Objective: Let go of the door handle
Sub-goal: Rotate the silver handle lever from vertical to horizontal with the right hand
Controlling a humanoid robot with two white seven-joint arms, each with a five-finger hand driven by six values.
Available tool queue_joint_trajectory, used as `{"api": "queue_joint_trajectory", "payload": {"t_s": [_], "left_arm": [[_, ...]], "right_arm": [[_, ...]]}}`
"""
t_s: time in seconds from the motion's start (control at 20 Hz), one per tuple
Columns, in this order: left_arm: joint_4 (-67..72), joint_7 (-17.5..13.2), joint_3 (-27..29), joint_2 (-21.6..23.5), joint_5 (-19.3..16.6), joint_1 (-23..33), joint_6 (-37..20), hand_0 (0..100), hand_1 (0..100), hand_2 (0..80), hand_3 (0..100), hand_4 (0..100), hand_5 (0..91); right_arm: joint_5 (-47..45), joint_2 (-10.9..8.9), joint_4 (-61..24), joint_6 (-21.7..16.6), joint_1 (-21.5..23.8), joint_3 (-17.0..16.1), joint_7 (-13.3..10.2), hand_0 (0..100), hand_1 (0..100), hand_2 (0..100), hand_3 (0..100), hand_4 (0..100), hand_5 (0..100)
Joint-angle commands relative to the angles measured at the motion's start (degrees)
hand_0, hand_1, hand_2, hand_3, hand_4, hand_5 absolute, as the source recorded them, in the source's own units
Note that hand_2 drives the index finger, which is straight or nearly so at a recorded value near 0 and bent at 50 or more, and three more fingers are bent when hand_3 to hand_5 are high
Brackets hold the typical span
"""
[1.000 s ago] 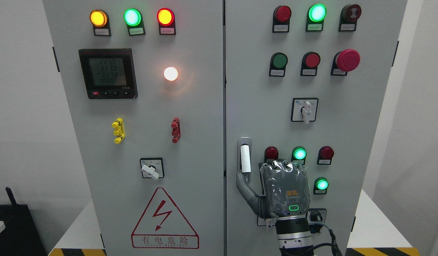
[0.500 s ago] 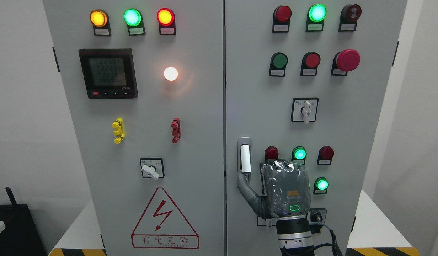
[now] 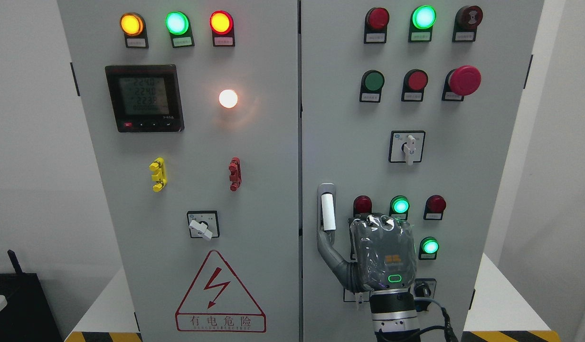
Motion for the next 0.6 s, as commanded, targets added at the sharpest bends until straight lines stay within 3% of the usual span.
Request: {"api": "queue_joint_trajectory", "payload": {"t_s": [0.0, 0.55], "left_arm": [[1.0, 0.0, 0.6, 0.0, 0.0, 0.0, 0.0, 12, 39, 0.0, 0, 0, 0.0], [1.0, 0.0, 0.6, 0.0, 0.0, 0.0, 0.0, 12, 39, 0.0, 0, 0, 0.0]], "right_arm": [[-0.1, 0.10, -0.1, 0.0, -0.1, -0.1, 0.1, 38, 10, 100, 100, 100, 98], [-0.5, 0.10, -0.2, 0.1, -0.1, -0.6, 0.0, 38, 10, 100, 100, 100, 98]]}}
